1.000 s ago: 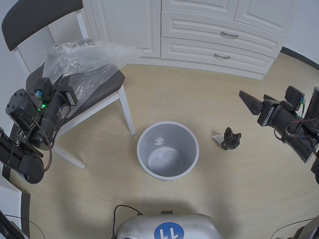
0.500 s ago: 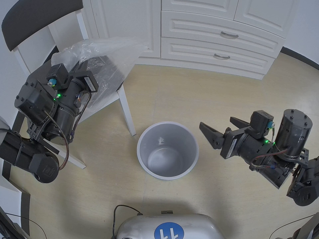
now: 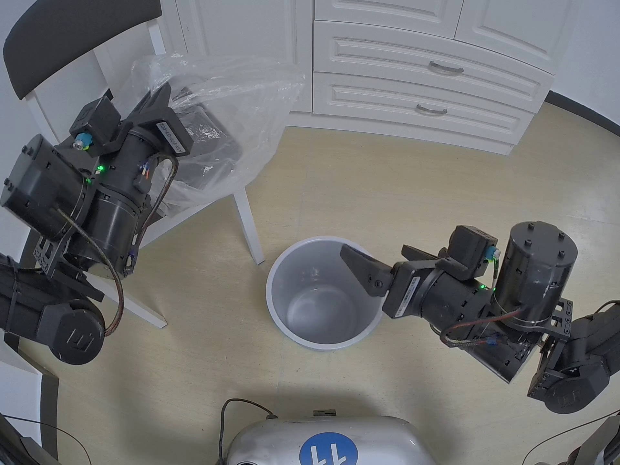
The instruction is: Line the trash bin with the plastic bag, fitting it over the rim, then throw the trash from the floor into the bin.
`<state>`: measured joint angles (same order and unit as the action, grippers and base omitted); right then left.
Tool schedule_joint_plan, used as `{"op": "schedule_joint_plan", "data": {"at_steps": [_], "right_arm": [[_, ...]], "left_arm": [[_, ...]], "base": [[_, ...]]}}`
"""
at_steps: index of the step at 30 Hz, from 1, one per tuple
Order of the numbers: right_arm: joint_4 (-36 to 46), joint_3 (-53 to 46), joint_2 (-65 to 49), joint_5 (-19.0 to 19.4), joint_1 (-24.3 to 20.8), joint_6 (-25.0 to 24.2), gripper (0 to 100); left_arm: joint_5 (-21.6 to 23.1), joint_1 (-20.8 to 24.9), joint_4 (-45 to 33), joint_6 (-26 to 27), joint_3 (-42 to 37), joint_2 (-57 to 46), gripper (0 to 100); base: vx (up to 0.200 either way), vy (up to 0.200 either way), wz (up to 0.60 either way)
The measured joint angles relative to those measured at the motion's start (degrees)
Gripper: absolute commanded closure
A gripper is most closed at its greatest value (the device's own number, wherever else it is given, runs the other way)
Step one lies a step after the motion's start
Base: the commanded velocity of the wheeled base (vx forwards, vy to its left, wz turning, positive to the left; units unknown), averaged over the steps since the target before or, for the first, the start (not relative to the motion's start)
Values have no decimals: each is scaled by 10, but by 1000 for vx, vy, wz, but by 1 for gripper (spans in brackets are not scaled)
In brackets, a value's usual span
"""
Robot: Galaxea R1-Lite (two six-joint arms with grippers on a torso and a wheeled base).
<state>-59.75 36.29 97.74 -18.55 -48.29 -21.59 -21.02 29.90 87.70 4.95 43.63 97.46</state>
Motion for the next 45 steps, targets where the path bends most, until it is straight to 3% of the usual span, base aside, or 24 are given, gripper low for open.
{"op": "schedule_joint_plan", "data": {"at_steps": [3, 13, 29, 37, 45], "right_arm": [[2, 23, 8, -1, -5, -36, 0], [1, 62, 25, -2, -19, -86, 0], [5, 75, 50, -1, -3, -91, 0], [6, 89, 74, 1, 25, -100, 0], [2, 104, 88, 2, 37, -122, 0]], "left_arm": [[-5, 12, 0, 0, -1, -12, 100], [-12, 59, 0, 0, -14, -46, 100], [-4, 124, -4, 7, -84, -90, 100], [30, 138, -7, 7, -127, -111, 100], [34, 152, -6, 8, -144, -126, 100]], "base": [[0, 0, 0], [0, 0, 0], [0, 0, 0], [0, 0, 0], [0, 0, 0]]}}
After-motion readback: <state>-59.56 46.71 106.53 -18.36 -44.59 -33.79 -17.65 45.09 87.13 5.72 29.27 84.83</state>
